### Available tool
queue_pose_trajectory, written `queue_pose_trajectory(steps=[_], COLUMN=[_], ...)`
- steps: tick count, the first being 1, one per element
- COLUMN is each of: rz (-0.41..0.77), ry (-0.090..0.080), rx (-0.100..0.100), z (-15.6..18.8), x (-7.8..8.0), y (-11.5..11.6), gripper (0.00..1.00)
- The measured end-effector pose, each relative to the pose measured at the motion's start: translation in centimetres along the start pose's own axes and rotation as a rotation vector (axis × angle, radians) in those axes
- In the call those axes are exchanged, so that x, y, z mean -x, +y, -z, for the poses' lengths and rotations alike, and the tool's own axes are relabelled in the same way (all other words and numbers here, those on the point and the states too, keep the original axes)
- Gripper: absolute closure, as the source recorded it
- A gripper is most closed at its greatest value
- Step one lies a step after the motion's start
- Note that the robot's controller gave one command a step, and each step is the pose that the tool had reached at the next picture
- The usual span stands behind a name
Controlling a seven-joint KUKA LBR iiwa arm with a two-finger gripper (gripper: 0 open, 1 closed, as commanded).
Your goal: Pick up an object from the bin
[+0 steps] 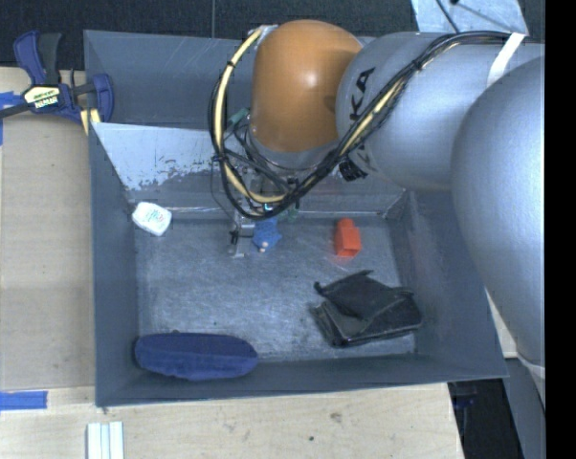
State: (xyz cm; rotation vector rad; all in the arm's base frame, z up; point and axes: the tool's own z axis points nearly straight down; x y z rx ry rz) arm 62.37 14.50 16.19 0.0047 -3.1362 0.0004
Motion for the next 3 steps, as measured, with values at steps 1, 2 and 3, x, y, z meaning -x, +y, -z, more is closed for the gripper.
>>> queue_pose_trajectory(steps=[1,2,3], rz=[0.229,0.229,0.238], ry=[-0.003,-0.008,-0.018], rx=[-0.003,0.001,-0.001], z=[-8.4,-8.1,6.5], x=[0.2,0.3,-0.1], y=[-8.1,-7.8,-6.9], gripper=[0.0,1.0,1.0])
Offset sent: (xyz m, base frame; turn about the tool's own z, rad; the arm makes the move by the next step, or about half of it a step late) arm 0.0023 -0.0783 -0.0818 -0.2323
